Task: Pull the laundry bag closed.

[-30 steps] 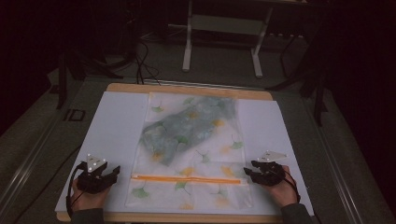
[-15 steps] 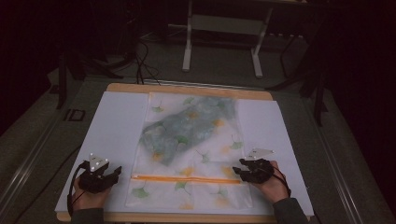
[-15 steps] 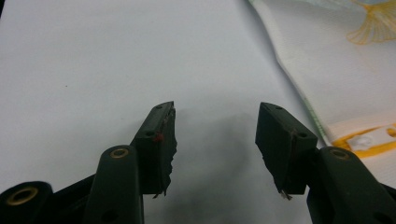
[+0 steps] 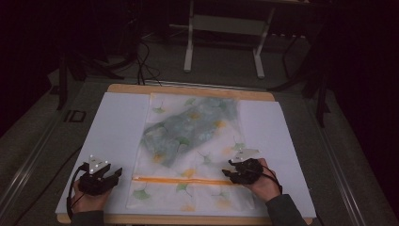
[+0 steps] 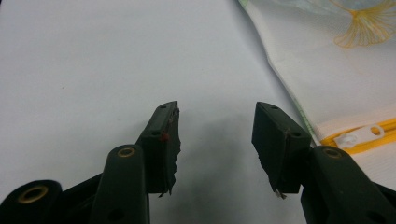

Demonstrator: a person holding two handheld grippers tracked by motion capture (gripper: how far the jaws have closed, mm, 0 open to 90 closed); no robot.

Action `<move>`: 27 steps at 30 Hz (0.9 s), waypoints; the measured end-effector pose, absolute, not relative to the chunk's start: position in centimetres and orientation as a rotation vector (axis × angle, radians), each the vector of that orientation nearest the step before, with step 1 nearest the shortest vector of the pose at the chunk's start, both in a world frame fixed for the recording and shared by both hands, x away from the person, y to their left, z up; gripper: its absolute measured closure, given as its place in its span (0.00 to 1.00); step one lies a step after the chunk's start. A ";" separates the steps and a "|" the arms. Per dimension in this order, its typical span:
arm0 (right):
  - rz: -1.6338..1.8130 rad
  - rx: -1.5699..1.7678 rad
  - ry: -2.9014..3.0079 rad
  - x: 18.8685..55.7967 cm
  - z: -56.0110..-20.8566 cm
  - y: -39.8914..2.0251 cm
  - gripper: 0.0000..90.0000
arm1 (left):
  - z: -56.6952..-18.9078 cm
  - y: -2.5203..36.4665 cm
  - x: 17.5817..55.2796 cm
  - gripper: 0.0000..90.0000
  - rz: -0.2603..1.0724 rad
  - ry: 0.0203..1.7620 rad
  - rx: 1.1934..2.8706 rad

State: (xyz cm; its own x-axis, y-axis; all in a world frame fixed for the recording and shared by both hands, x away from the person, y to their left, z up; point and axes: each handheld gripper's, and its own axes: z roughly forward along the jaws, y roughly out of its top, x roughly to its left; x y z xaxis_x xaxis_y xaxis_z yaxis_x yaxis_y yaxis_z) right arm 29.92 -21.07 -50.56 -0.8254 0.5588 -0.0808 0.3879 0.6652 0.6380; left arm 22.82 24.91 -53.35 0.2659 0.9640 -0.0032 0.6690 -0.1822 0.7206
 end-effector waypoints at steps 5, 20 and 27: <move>0.915 0.709 2.645 29.9 -50.6 -19.7 0.60 | -53.3 24.9 22.8 0.58 0.625 1.470 1.938; 0.936 0.542 2.729 29.9 -50.8 -15.0 0.62 | -53.2 25.1 22.7 0.60 0.611 1.469 1.932; 0.944 0.457 2.767 29.8 -50.8 -12.8 0.68 | -53.1 25.1 22.7 0.64 0.594 1.458 1.940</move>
